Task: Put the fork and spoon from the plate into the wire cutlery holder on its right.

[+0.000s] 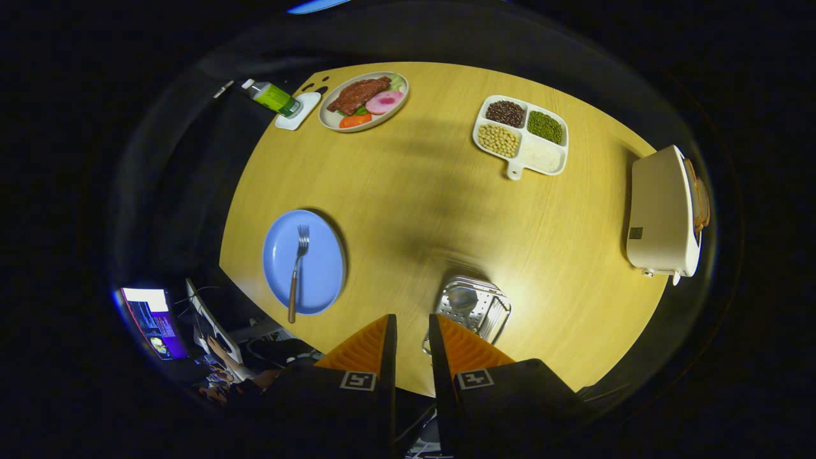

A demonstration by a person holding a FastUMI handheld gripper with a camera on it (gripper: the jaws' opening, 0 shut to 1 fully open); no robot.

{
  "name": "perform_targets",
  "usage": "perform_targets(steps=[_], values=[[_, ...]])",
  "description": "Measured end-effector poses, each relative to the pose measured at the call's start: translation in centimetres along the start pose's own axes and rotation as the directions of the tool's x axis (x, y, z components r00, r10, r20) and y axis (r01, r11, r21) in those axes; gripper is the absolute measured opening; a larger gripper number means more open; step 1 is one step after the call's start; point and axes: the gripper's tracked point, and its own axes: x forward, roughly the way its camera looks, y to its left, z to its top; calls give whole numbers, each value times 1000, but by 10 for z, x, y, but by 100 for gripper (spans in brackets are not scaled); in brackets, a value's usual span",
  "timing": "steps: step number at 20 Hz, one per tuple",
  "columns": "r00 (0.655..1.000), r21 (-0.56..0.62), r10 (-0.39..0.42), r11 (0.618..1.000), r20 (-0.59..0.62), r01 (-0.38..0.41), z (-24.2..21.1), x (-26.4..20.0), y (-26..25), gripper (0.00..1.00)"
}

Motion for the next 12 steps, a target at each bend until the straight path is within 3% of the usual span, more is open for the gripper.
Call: perform_targets(steps=[5, 12], values=[[995, -44, 83, 996, 48, -81, 6, 13, 81, 31], [989, -50, 144, 988, 17, -143, 0, 87, 172, 31]])
